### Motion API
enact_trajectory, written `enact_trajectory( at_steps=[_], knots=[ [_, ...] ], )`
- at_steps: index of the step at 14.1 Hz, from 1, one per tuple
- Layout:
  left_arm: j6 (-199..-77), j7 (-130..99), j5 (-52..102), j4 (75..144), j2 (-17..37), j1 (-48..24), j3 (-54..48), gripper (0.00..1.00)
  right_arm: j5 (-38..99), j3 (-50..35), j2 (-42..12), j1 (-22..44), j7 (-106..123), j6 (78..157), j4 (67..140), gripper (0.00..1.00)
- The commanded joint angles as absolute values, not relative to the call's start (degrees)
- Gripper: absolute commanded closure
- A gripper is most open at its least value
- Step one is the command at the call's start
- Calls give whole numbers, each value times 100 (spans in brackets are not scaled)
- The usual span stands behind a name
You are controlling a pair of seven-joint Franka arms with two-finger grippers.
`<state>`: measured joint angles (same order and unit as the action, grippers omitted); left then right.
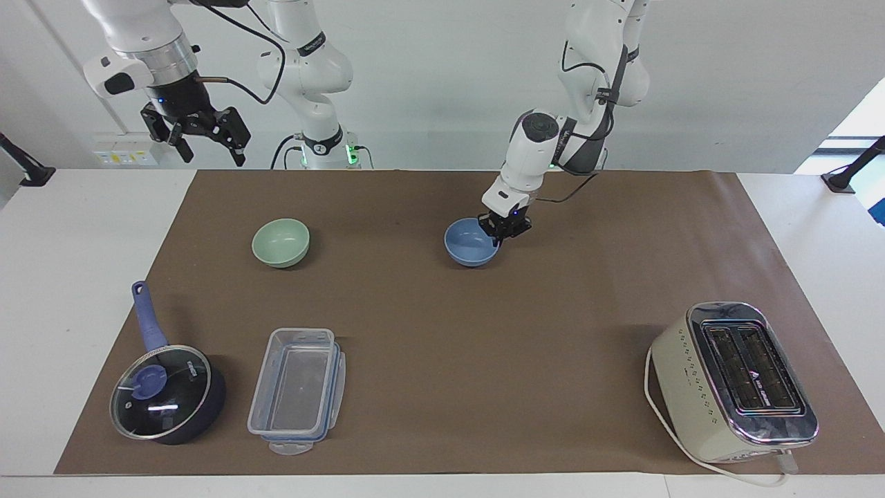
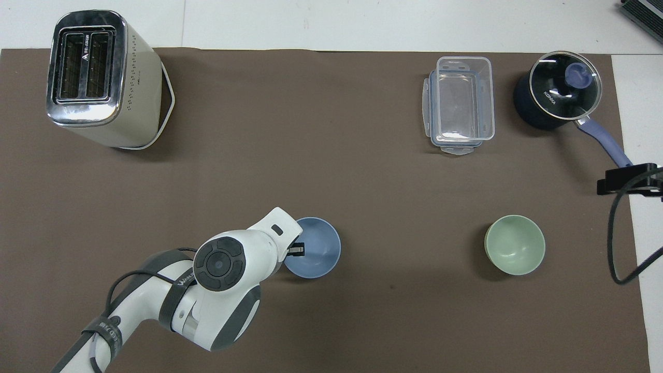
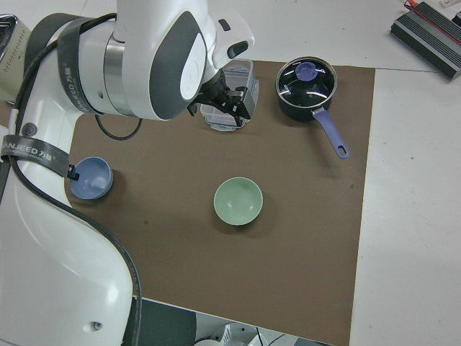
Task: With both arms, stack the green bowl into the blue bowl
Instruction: 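Slide the blue bowl with the left gripper toward the table center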
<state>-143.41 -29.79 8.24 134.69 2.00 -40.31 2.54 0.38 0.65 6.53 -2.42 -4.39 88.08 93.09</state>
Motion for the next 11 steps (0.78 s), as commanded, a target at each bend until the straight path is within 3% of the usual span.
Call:
enact_trajectory(
  at_steps=[1,2,4,8,11],
  knots=[
    [-14362,-3120,729,13482,211,-4149,334,76,26,44,659,-264,-369,8824,9316,0],
    [-14361,-3059,729,13482,211,-4114,334,54,26,44,659,-264,-369,8824,9316,0],
    [-14326,-2997,729,13474,211,-4087,343,0,26,44,659,-264,-369,8824,9316,0],
    [-13653,-2619,721,13185,18,-3912,395,0,26,44,659,-264,-369,8824,9316,0],
    [-12676,-2129,712,12920,-446,-3491,404,0,26,44,659,-264,-369,8824,9316,0]
  ],
)
